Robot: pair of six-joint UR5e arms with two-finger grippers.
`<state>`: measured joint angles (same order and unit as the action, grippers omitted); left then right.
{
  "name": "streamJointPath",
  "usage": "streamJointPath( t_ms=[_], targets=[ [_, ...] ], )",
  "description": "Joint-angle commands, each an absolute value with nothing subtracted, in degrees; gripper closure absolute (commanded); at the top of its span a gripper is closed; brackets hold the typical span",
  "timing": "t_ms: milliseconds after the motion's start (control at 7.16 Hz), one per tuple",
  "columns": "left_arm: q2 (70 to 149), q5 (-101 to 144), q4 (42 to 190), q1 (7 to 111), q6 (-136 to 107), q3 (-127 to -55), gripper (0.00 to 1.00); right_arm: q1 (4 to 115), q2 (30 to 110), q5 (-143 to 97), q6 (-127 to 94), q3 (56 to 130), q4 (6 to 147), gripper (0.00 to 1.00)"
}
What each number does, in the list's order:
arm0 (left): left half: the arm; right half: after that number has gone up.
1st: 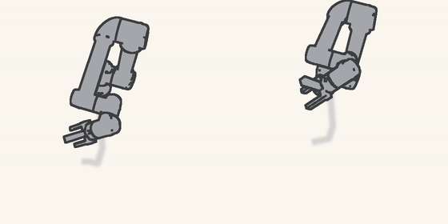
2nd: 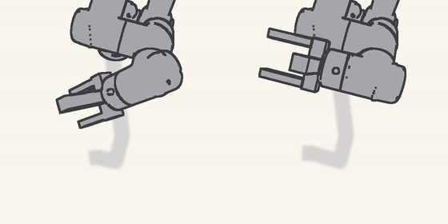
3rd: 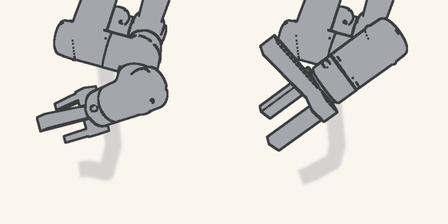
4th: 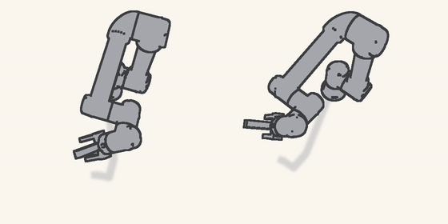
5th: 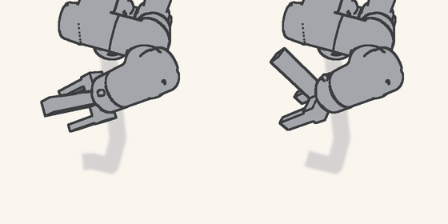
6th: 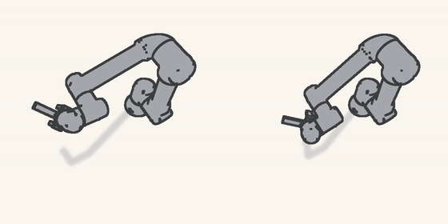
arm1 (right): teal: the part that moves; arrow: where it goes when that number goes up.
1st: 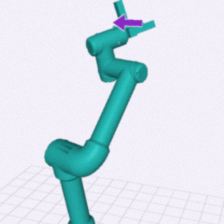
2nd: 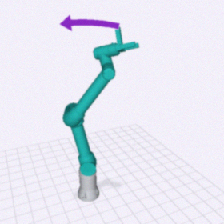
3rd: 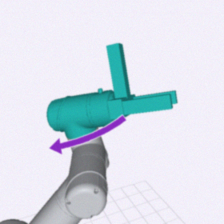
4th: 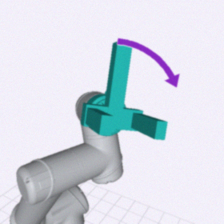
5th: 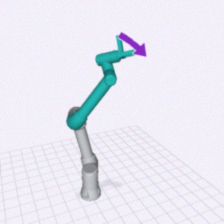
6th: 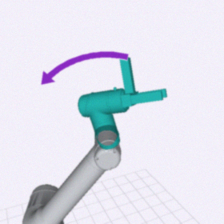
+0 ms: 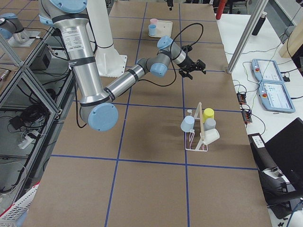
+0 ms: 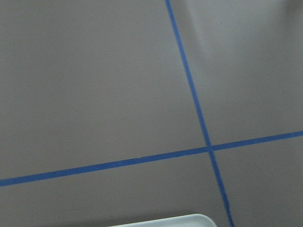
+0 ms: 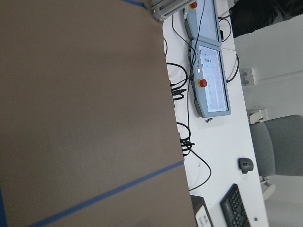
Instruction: Transfer IKEA cup to right arm and place on rack
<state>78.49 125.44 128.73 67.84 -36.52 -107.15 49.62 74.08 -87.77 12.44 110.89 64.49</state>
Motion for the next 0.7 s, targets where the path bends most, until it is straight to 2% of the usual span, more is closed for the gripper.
streamJointPath(
  t_ms=[0, 279, 559],
  targets=[
    [73.14, 125.16, 129.63, 62.96, -36.30, -107.49, 0.00, 44.50, 74.18, -89.56, -8.98, 114.25, 64.68, 0.00],
    [68.22, 125.24, 132.27, 57.59, -36.91, -107.49, 0.00, 42.72, 74.62, -100.12, -10.11, 115.83, 70.71, 0.00],
    [67.67, 125.51, 132.54, 55.47, -38.83, -107.40, 0.00, 42.54, 74.01, -101.25, -13.96, 116.72, 72.16, 0.00]
  ],
)
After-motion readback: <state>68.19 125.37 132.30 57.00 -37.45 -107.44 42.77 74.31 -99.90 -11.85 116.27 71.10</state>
